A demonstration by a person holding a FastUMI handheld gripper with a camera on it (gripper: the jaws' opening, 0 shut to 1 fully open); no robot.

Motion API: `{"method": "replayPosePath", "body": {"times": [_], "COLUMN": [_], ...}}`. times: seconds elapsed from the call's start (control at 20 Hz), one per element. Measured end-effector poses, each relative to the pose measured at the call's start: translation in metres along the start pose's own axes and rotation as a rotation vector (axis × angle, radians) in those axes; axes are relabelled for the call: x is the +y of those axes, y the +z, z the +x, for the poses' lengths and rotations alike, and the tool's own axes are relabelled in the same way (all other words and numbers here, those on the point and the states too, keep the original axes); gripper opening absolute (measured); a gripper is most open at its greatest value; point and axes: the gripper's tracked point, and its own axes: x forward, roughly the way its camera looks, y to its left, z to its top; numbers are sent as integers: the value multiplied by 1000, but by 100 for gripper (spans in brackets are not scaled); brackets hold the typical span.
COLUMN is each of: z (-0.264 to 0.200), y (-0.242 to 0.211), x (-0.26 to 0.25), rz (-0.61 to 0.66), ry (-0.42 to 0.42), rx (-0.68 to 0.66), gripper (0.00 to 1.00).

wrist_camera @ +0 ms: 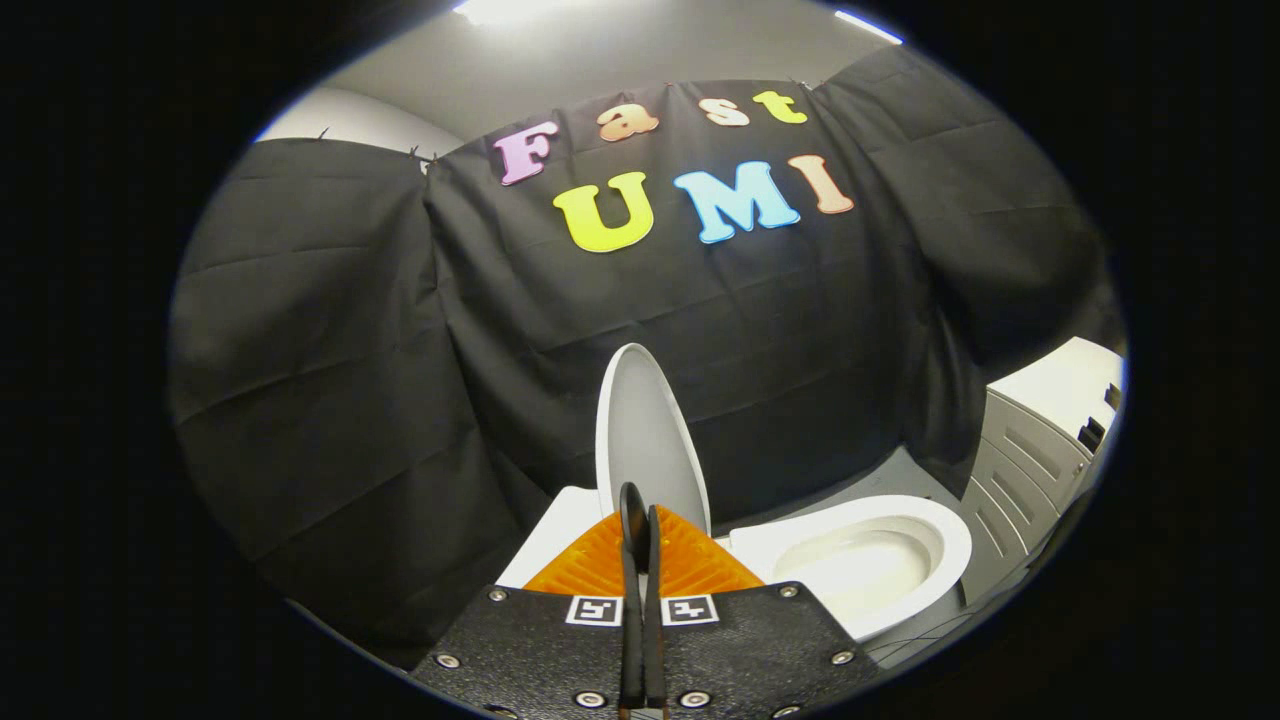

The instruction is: Open the toilet lid.

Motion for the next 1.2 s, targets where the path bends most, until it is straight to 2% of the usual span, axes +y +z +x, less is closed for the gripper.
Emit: {"method": "replayPosePath", "body": {"times": [0.5, 0.8, 1.05, 1.2], "z": [12, 18, 24, 28], "y": [-20, -28, -35, -42], "x": [54, 70, 85, 95], "rz": [-115, -153, -255, -273], "ry": [66, 84, 95, 130], "rx": [16, 20, 10, 17], "gripper": [0, 0, 0, 1]}}
